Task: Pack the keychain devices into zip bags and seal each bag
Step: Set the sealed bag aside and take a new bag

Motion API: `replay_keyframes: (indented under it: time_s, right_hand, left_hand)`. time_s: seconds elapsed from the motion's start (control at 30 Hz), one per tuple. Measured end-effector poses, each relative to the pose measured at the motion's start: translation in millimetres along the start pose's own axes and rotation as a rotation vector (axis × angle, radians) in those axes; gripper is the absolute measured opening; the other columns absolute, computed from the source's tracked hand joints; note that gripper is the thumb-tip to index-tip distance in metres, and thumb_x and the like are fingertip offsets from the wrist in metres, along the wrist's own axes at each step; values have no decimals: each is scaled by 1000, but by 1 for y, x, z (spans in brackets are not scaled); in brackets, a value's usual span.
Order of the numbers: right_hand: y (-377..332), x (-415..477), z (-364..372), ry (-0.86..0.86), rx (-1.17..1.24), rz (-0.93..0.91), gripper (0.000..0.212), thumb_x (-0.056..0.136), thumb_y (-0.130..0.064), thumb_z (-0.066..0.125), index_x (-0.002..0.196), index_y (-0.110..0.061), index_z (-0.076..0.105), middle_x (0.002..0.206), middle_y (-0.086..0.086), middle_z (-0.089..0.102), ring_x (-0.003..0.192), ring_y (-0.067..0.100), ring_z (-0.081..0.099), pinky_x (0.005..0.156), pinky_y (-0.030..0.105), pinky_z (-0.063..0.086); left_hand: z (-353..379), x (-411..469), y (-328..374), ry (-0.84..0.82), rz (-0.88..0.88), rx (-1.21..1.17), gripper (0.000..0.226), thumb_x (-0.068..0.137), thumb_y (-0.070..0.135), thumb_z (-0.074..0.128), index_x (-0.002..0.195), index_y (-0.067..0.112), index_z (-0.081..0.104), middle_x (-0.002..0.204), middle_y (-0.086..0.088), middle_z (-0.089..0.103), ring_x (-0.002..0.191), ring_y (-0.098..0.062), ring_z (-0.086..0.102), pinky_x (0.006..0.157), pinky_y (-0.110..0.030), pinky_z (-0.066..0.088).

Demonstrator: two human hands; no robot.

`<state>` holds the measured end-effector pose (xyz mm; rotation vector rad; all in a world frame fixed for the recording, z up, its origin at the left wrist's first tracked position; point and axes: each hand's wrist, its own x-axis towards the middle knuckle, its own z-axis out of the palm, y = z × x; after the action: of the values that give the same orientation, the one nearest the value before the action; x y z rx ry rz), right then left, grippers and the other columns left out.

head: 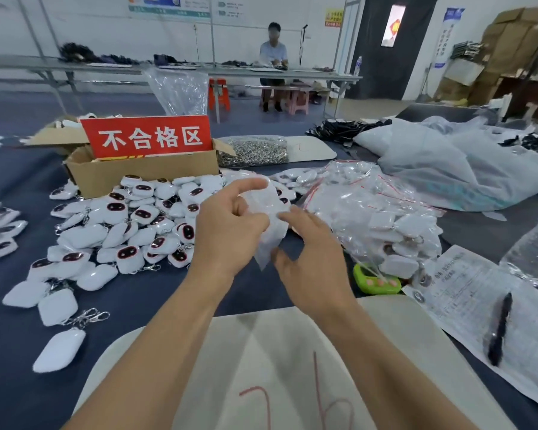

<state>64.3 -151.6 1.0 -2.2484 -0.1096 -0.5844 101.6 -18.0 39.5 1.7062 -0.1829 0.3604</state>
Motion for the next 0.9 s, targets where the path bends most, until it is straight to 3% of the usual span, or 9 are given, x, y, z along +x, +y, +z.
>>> replay_keyframes:
  time_s: [0.07,0.13,0.23,0.33,0.43,0.57,0.67,0.77,0.9]
  right_hand:
    - [-22,-7,24,17,152,-29,39,83,-16,72,116,-36,67,141,-15,59,132,0,49,108,16,38]
    - [-42,-16,47,-69,338,73,28,74,-16,59,89,-40,61,95,-26,66,85,-9,59,73,5,44]
    - [-44,-22,69,-175,471,135,15,71,-12,46,61,-23,51,53,-20,52,51,0,41,48,16,33]
    - [-39,-23,65,-290,566,206,20,80,-16,58,68,-22,73,72,-8,75,68,21,68,67,40,55]
    - [-34,-22,58,-438,794,353,17,74,-12,68,81,1,76,98,23,77,101,40,72,106,55,50]
    - [-29,-24,51,-580,951,387,25,94,-16,59,77,-11,77,97,20,69,97,29,67,92,41,55]
    - [-25,-23,48,-455,984,494,25,101,-11,57,103,8,72,102,19,73,90,29,71,80,39,61]
    - [-18,-15,36,-319,1155,603,20,97,-8,62,96,5,78,90,15,73,74,23,68,71,37,60]
    - [-8,-10,28,-354,1272,704,20,84,-23,76,87,-4,79,80,12,60,61,20,58,58,36,52]
  left_hand:
    - [-15,-8,4,24,30,20,53,66,4,58,97,42,77,49,14,29,47,-9,28,43,-16,31]
    - [-22,-16,6,11,19,6,52,68,2,59,95,42,78,49,7,30,47,-13,28,43,-18,33]
    - [-37,-28,1,-112,-87,-179,38,75,16,62,103,36,79,47,-4,47,41,-16,42,43,-19,41]
    - [-66,-38,-21,-54,-141,-214,24,96,37,58,114,36,75,57,-6,66,60,-15,67,63,-17,53]
    - [-83,-51,-48,-7,-66,266,19,96,37,66,112,43,72,66,12,70,71,2,65,69,-2,40]
    - [-79,-65,-57,-39,-57,478,52,81,45,74,131,45,61,76,28,61,75,6,57,66,-9,40]
    - [-78,-65,-58,-76,-50,442,79,69,57,79,141,53,48,68,22,56,69,1,56,65,-13,41]
    - [-82,-61,-61,25,-106,316,63,74,68,67,134,51,56,73,17,60,71,3,57,66,-12,43]
    - [-88,-53,-62,42,-355,-31,32,92,51,63,124,45,66,92,35,68,83,16,63,80,-19,43]
